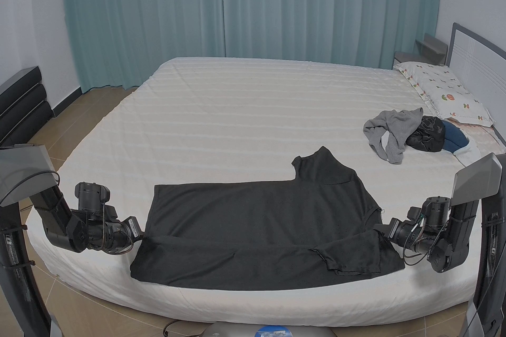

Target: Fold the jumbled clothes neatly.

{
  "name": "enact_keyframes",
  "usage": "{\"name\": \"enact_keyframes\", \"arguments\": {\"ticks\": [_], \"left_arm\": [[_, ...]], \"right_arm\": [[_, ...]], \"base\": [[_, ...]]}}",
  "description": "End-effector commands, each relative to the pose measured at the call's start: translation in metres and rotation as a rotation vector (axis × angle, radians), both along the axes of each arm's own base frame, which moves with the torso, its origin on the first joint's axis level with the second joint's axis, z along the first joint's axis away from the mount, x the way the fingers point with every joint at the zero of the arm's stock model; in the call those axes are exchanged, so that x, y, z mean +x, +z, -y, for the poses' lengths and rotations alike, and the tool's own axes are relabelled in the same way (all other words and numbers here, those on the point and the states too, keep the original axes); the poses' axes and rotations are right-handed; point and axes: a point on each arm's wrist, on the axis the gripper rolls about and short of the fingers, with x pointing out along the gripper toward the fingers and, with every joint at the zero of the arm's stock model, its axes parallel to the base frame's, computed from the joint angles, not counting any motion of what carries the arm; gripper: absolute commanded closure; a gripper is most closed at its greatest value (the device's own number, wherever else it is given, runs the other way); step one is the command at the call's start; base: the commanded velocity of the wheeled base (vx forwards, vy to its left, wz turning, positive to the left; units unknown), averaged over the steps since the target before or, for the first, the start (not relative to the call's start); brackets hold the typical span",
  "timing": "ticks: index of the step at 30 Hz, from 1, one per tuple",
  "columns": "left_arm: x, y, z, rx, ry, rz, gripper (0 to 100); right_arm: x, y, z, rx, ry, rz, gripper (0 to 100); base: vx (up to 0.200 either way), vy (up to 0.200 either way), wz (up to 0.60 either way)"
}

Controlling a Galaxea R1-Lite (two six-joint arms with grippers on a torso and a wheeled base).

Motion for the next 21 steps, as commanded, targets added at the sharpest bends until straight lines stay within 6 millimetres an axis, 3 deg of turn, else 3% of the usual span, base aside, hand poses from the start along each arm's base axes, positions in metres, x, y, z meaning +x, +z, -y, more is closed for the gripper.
{"name": "enact_keyframes", "arguments": {"ticks": [1,21], "left_arm": [[0.0002,-0.0010,-0.0005,-0.001,0.003,-0.003,100],[0.0007,-0.0018,-0.0010,-0.002,0.003,-0.006,100]], "right_arm": [[0.0011,0.0021,0.0033,0.008,-0.014,0.012,100],[0.0018,0.0008,0.0111,0.007,-0.042,0.021,100]], "base": [[0.000,0.000,0.00],[0.000,0.000,0.00]]}}
